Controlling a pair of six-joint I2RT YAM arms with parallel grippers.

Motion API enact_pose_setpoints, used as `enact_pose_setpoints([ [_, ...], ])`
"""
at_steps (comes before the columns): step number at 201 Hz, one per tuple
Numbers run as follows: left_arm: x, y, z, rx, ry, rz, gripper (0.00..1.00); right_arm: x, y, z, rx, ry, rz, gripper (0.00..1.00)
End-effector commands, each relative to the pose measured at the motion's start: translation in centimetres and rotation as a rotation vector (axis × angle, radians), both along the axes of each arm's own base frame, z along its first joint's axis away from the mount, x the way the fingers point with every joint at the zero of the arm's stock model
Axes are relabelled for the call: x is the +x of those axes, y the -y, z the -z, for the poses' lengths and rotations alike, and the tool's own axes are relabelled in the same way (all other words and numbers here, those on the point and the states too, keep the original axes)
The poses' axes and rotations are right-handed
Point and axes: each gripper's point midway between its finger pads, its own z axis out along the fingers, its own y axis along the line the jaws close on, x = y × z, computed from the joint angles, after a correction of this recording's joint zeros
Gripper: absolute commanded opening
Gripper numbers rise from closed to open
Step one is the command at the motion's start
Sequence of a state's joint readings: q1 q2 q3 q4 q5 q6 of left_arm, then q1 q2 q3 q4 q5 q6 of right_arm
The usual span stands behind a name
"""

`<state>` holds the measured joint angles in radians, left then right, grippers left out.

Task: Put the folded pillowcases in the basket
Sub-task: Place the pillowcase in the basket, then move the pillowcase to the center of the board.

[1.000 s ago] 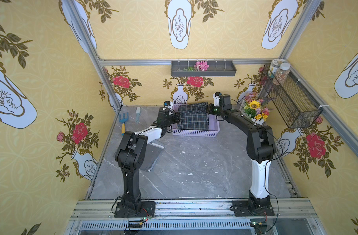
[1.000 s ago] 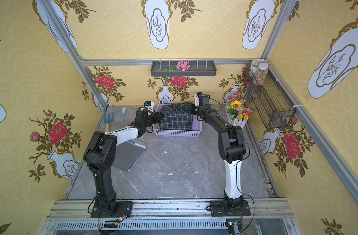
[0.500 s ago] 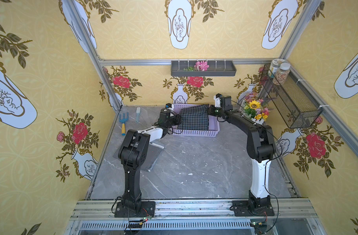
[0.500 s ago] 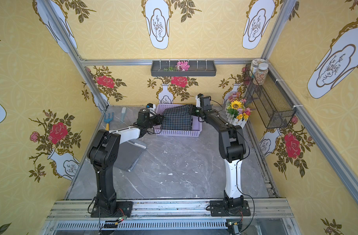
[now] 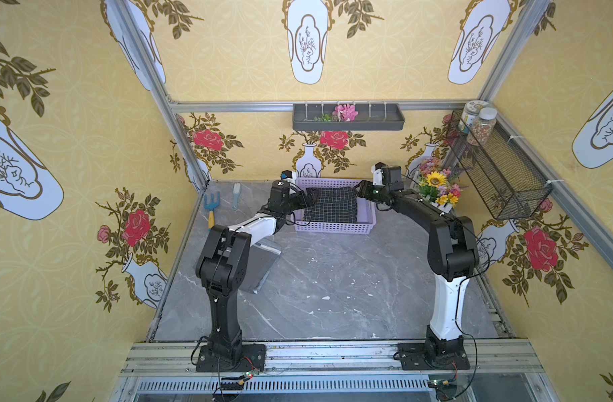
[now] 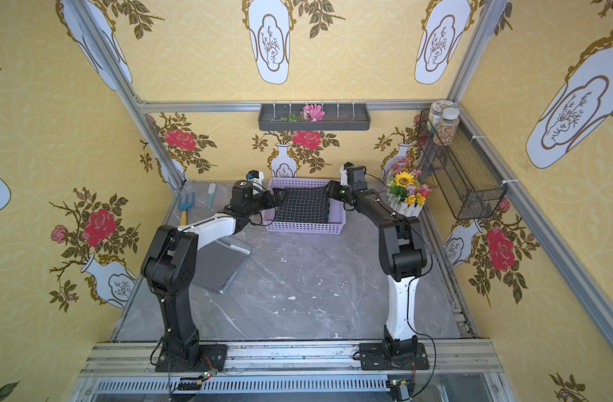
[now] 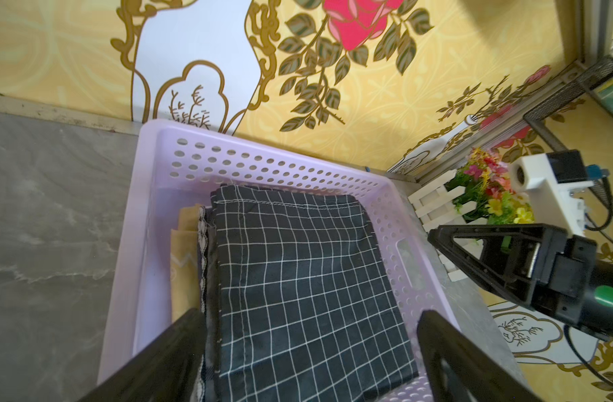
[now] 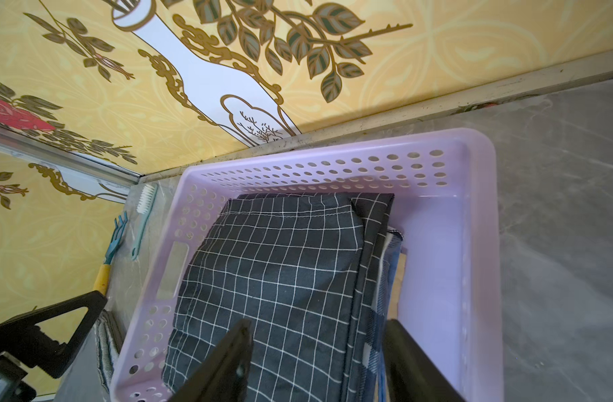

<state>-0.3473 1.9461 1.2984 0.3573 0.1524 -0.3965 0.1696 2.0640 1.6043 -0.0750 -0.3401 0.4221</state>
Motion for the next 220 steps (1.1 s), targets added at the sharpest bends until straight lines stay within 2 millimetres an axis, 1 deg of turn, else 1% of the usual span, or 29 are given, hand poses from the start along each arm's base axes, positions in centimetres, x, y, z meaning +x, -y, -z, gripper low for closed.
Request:
enact_pose_setpoints([
  [1,-1.0,-0.7,-0.6,0.000,0.005,-0.021,1.00,-0.4,0.1,-1.7,0.008,0.053,0.005,0.69],
  [15,-2.1,-1.4,-1.1,-0.003,0.006,-0.034,1.00,-1.4,0.2,-2.1,0.010,0.049,0.001,0.72],
  [18,-2.4,-1.5,-1.1,-0.004,0.005,-0.038,1.00,-1.7,0.2,-2.0,0.011,0.046,0.001,0.76],
  [23,-2.9,-1.8,-1.1,-0.004,0.002,-0.045,1.00,-2.1,0.2,-2.2,0.012,0.047,-0.001,0.78],
  [35,-4.2,-2.5,-0.8,-0.001,-0.009,-0.060,1.00,-3.2,0.3,-2.3,0.013,0.039,-0.006,0.92],
  [37,-4.5,-2.6,-0.8,-0.002,-0.011,-0.063,1.00,-3.4,0.3,-2.2,0.012,0.037,-0.007,1.00],
  [41,-4.9,-3.0,-0.7,-0.001,-0.016,-0.071,1.00,-3.8,0.2,-2.5,0.012,0.041,-0.010,0.97],
  [82,-9.8,-5.6,0.7,0.010,-0.062,-0.129,1.00,-8.1,0.3,-2.4,0.001,0.024,-0.021,0.97],
  [100,-11.8,-7.1,2.1,0.024,-0.102,-0.175,1.00,-10.1,0.2,-2.3,0.001,0.014,-0.029,0.97],
  [105,-12.2,-7.4,2.1,0.023,-0.106,-0.187,1.00,-10.7,0.2,-2.3,-0.001,0.011,-0.032,0.97],
  [111,-13.0,-7.8,2.8,0.026,-0.122,-0.199,1.00,-11.3,0.2,-2.3,-0.004,0.010,-0.032,0.97],
  [119,-13.7,-8.3,3.0,0.024,-0.130,-0.214,1.00,-12.2,0.1,-2.2,-0.009,0.006,-0.035,0.97],
  [124,-14.3,-8.7,3.6,0.028,-0.143,-0.224,1.00,-12.8,0.1,-2.2,-0.012,0.005,-0.036,0.97],
  [159,-17.5,-11.3,6.1,0.055,-0.211,-0.317,1.00,-16.8,-0.2,-2.4,-0.042,0.005,-0.054,0.97],
  [194,-20.1,-13.9,8.1,0.082,-0.253,-0.421,1.00,-19.9,0.0,-2.4,-0.063,0.008,-0.046,0.97],
  [220,-21.7,-15.0,9.3,0.081,-0.293,-0.466,1.00,-22.0,0.3,-2.3,-0.070,0.001,-0.043,0.97],
])
